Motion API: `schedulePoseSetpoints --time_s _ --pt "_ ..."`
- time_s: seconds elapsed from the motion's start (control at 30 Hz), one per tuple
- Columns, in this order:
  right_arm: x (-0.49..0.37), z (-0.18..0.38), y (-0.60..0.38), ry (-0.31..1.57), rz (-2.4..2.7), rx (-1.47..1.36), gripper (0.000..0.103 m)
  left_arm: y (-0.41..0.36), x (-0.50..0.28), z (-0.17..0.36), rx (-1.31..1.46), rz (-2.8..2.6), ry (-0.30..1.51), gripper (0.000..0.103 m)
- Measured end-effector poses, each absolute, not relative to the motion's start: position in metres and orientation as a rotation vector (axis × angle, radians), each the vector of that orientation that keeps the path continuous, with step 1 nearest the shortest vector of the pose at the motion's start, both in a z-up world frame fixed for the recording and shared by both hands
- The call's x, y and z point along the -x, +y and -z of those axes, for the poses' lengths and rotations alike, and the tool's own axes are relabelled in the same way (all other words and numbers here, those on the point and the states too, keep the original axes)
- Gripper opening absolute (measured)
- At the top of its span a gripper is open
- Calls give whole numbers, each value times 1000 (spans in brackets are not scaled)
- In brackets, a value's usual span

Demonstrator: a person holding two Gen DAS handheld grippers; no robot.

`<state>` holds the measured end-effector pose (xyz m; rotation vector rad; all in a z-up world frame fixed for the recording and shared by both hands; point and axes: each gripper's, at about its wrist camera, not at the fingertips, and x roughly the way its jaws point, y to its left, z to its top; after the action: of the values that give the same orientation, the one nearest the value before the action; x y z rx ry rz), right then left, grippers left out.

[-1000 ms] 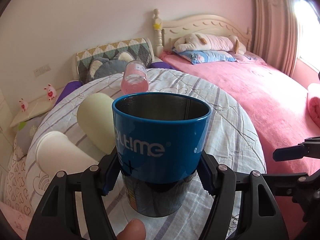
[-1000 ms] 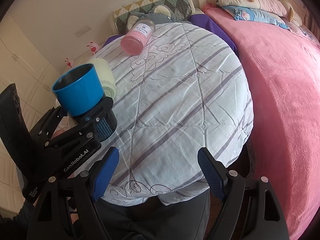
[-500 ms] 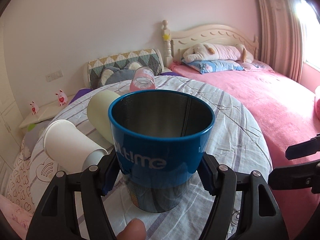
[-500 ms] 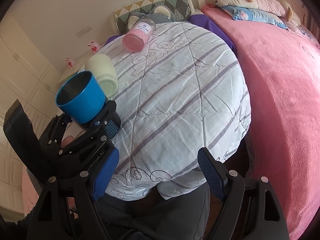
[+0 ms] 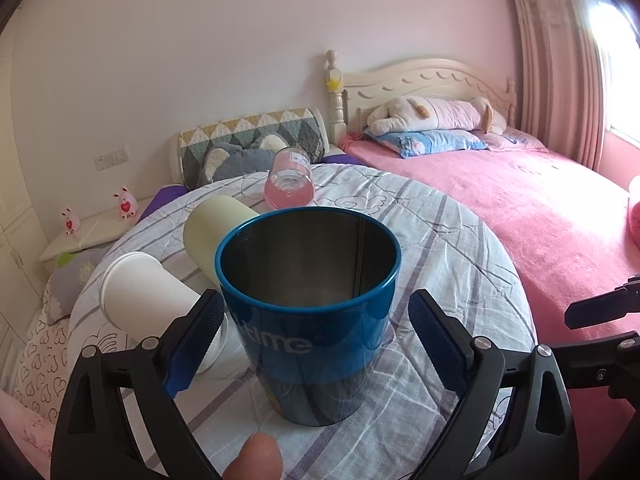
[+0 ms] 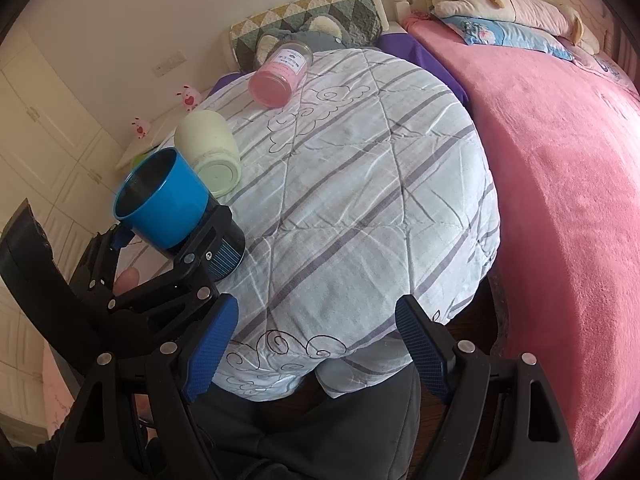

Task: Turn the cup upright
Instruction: 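Lower the upright cup onto the table with the left tool, then open the left tool and withdraw from the cup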

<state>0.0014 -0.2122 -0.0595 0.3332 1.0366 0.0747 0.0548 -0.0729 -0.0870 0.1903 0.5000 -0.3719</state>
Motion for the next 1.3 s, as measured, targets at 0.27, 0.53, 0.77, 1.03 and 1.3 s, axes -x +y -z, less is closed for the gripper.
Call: schedulePoseSetpoints --time_s 0.27,0.53,0.77,1.03,1.3 --pt "1 55 -214 1019 -67 -339 82 -66 -51 81 -185 358 491 103" --pt "4 38 -213 962 -66 -336 82 -48 -40 58 -149 331 455 103" --pt "10 15 -204 882 -87 -321 82 -23 -24 23 -67 322 452 103" --pt "21 -3 -169 834 -118 -201 82 19 -3 3 -46 152 620 103" --pt "51 4 -127 819 -149 -93 82 59 33 26 -39 18 784 103"
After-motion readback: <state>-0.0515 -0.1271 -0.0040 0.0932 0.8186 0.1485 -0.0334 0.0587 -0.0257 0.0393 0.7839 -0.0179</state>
